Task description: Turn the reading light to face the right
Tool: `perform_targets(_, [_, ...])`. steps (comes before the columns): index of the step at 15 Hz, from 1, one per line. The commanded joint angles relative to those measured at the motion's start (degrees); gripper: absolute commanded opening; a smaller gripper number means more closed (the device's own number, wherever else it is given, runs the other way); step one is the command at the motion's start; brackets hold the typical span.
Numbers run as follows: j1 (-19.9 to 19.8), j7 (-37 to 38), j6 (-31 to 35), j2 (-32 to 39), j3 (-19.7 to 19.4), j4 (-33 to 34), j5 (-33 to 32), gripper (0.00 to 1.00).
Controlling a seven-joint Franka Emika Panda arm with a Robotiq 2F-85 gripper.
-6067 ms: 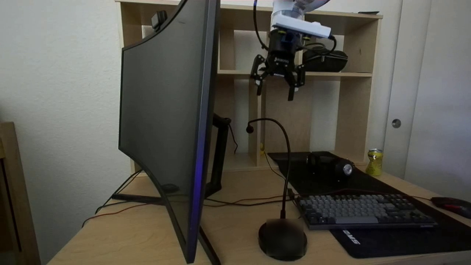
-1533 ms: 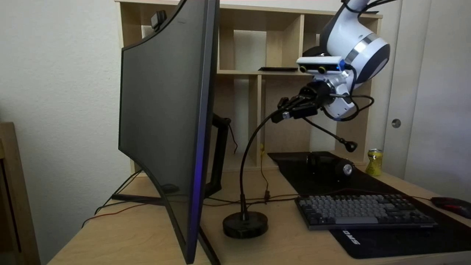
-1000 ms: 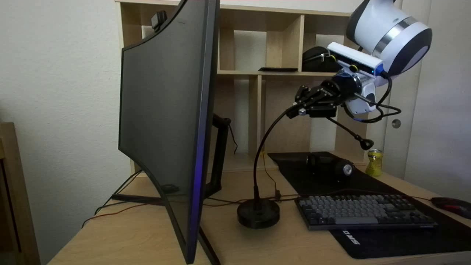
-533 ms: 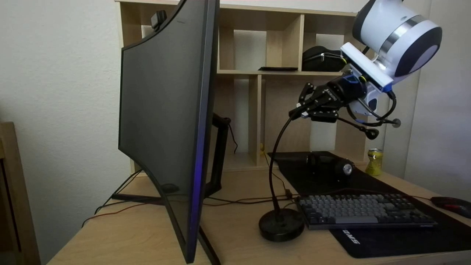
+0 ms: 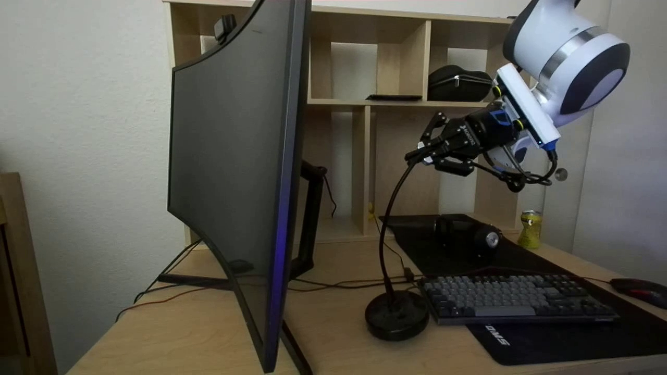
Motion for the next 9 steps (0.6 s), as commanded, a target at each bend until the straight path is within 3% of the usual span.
perform_targets(1, [-0.6,-1.9,-1.8,0.1,0.3,0.0,0.3,0.07])
perform_targets(9, [-0.5,-7.5,-4.1,1.4,0.1,-0.4,3.7,0.02])
